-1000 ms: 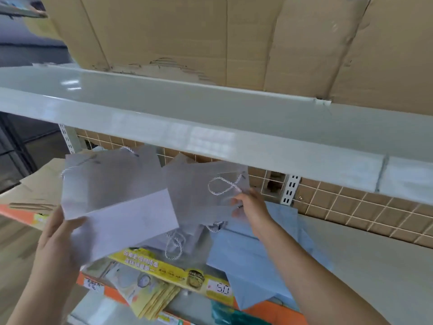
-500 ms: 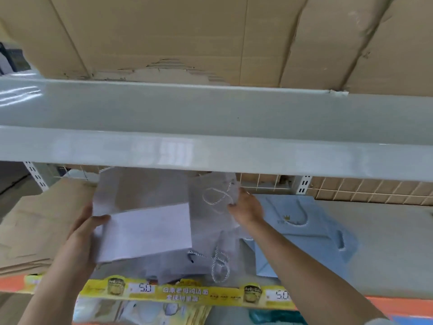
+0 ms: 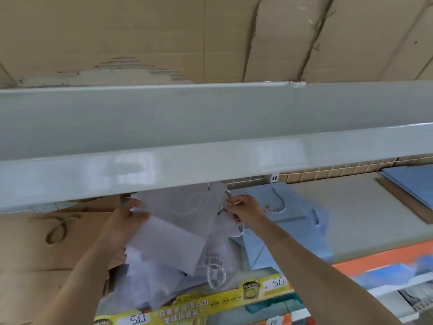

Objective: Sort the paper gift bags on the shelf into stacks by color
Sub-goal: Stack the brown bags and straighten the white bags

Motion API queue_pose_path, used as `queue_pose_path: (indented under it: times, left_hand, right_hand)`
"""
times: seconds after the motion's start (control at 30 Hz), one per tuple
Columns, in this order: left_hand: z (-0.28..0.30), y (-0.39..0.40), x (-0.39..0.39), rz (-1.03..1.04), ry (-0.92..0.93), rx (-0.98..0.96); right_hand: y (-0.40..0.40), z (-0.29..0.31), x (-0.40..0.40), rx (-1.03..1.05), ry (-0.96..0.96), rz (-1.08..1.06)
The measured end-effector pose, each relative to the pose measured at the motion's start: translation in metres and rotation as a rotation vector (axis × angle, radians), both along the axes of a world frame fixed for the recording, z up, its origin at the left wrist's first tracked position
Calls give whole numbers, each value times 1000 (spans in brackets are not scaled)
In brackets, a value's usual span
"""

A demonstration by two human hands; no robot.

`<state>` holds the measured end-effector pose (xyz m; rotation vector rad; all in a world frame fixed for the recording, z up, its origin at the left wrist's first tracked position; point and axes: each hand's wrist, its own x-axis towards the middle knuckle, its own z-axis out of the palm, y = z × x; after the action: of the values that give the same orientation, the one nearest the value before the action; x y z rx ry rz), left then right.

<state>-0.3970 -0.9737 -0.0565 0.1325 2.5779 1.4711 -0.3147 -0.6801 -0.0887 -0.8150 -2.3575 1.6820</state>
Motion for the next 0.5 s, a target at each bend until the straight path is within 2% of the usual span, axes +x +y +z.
queue_pose_path:
  times: [0.1, 0.2, 0.37, 0.5]
  left_hand:
    - [-7, 11, -16, 72, 81, -395]
    - [-24, 24, -17, 121, 147, -621]
    - [-38, 33, -13, 107, 59, -721]
    - [-35, 32, -7, 149, 122, -682]
  right_hand:
    - [-2, 1, 3, 41, 23, -7]
    - [-4, 0, 8, 115, 46, 0]
    - [-5, -5, 15, 278, 49, 56]
    - [-3, -4, 21, 262, 77, 67]
